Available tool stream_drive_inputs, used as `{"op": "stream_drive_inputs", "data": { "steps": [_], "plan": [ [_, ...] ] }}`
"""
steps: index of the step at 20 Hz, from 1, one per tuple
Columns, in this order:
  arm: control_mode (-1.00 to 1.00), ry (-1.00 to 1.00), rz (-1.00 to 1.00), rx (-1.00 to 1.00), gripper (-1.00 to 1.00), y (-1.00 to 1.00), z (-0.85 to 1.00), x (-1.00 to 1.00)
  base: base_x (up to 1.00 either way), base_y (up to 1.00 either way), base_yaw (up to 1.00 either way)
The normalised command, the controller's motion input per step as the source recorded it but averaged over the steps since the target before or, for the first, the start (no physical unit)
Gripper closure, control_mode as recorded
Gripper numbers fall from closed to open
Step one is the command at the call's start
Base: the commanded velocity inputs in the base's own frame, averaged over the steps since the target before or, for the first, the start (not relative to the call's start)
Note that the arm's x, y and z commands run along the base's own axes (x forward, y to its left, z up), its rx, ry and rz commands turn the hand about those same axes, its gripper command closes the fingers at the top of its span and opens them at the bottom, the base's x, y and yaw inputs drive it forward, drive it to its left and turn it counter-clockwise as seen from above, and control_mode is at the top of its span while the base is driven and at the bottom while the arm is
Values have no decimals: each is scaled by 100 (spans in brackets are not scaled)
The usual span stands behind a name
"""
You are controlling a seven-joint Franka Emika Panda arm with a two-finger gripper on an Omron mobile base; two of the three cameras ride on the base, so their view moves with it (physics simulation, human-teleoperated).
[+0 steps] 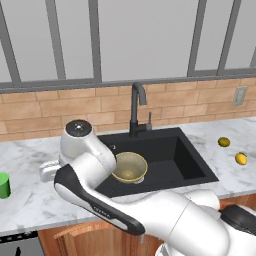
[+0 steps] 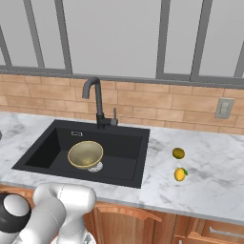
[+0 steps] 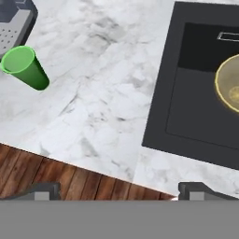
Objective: Remove the lemon and orange from the sink. Then move the bowl and cup from the counter to the sink for washing.
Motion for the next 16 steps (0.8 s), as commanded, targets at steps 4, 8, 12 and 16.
{"op": "stream_drive_inputs", "data": {
  "steps": [4,8,12,16],
  "plan": [
    [-100,7,0,16,-100,14,0,20,0,0,0],
    [-100,3,0,15,-100,17,0,17,0,0,0],
    [-100,2,-2,5,-100,23,0,14,0,0,0],
    [-100,4,-2,7,-100,20,0,16,0,0,0]
  ]
}}
